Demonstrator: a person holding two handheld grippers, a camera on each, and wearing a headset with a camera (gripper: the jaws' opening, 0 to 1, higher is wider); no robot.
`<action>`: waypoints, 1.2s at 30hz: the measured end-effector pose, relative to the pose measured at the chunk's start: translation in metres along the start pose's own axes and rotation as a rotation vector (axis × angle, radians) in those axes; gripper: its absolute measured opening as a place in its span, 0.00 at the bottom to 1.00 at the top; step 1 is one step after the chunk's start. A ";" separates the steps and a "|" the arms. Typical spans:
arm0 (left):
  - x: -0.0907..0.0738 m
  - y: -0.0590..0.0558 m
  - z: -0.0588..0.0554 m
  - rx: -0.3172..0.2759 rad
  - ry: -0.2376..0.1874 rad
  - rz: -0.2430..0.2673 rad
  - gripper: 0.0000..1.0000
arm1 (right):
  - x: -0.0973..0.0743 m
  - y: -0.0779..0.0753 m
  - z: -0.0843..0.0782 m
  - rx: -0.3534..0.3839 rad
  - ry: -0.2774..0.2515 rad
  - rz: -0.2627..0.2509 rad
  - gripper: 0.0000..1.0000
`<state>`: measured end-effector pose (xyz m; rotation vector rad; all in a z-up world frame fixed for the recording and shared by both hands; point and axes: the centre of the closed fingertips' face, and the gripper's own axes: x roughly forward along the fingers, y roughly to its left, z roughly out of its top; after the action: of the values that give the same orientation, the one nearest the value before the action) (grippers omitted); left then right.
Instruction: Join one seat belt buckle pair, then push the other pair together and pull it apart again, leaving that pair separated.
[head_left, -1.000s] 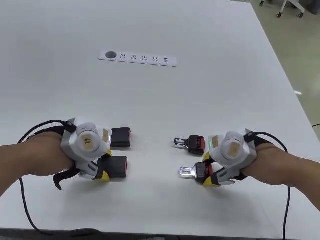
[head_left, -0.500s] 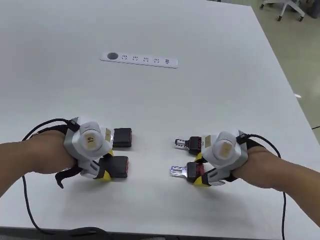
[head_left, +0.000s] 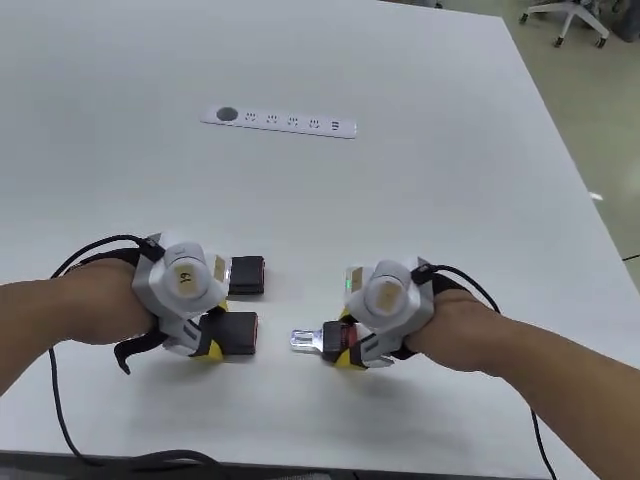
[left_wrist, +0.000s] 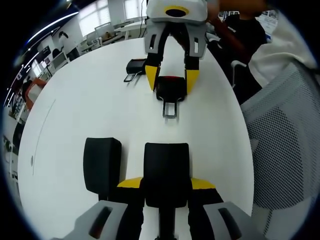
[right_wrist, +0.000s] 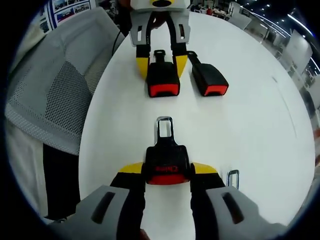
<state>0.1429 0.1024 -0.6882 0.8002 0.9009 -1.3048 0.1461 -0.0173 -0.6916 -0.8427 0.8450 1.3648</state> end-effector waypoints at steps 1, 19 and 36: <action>0.000 0.000 0.000 0.000 0.001 0.000 0.34 | 0.002 -0.001 0.003 -0.003 -0.003 -0.001 0.33; 0.004 0.005 -0.005 0.002 0.021 -0.002 0.34 | 0.018 -0.005 0.031 -0.033 -0.019 -0.004 0.33; 0.005 0.004 -0.004 0.014 0.025 -0.002 0.34 | 0.023 -0.001 0.043 0.018 -0.107 0.002 0.33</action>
<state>0.1469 0.1044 -0.6943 0.8288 0.9136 -1.3071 0.1482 0.0318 -0.6923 -0.7485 0.7740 1.3897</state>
